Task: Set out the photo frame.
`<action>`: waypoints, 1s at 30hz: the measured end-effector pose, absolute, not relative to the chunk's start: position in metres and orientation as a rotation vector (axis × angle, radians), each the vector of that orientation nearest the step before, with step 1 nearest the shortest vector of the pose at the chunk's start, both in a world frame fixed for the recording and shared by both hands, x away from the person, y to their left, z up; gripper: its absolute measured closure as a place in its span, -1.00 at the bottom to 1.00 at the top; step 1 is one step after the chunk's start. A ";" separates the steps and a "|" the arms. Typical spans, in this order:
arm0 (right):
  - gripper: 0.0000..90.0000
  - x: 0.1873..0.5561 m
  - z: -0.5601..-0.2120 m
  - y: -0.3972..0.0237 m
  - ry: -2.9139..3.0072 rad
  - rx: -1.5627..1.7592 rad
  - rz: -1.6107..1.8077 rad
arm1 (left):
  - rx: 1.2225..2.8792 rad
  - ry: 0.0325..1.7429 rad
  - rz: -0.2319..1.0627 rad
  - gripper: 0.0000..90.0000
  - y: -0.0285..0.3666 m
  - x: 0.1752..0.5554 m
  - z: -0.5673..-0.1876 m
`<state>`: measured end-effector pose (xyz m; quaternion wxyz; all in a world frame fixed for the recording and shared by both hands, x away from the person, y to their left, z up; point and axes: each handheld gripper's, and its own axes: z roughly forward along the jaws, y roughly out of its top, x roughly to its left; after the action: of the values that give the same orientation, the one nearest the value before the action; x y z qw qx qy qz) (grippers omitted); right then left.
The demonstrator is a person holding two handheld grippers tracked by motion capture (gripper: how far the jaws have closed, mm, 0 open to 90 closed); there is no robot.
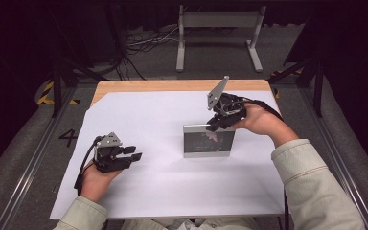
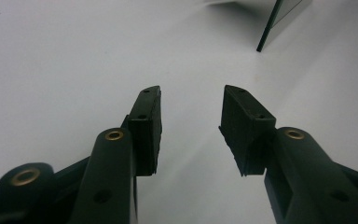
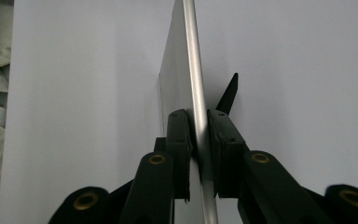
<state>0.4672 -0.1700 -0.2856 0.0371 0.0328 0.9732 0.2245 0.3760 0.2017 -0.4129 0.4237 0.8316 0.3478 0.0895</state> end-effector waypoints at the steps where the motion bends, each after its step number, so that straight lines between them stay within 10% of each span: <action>1: 0.75 0.468 -0.286 -0.170 2.986 0.115 0.691 | 2.080 0.870 0.224 0.30 0.202 0.376 -0.413; 12: 0.21 0.474 -0.283 -0.185 2.889 0.260 0.819 | 2.084 0.869 0.226 0.29 0.201 0.377 -0.413; 30: -0.06 0.464 -0.263 -0.213 2.787 0.319 0.914 | 2.078 0.860 0.224 0.20 0.203 0.379 -0.413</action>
<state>0.4636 -0.2133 -0.2635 0.0955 0.1077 0.9403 0.3085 0.3788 0.2030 -0.4128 0.4267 0.8314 0.3444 0.0898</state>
